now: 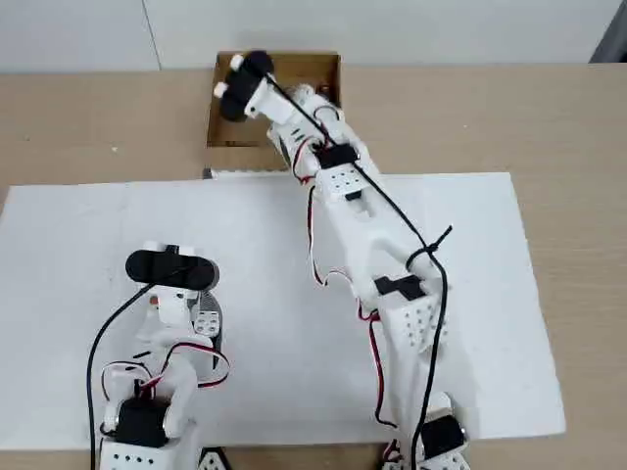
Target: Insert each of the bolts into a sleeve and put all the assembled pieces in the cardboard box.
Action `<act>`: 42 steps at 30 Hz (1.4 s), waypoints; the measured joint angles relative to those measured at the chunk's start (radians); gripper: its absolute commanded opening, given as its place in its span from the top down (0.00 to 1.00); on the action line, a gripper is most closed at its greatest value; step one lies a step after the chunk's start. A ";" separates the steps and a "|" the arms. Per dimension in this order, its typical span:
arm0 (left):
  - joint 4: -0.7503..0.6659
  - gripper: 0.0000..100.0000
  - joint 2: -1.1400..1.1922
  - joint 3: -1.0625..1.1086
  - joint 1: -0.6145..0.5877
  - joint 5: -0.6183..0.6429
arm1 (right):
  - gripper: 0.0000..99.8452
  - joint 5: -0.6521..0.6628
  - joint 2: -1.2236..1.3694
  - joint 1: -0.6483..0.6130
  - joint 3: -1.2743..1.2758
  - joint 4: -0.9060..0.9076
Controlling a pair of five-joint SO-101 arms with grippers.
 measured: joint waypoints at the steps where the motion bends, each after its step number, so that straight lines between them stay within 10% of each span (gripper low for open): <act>1: 0.000 0.99 0.000 0.000 0.000 0.000 | 1.00 0.000 -0.020 0.000 0.000 0.021; 20: 0.000 0.99 0.000 0.000 0.000 0.000 | 1.00 -0.009 -0.338 0.000 0.000 0.451; 42: 0.000 0.99 0.000 0.000 0.000 0.000 | 1.00 -0.482 -0.704 0.018 -0.002 1.180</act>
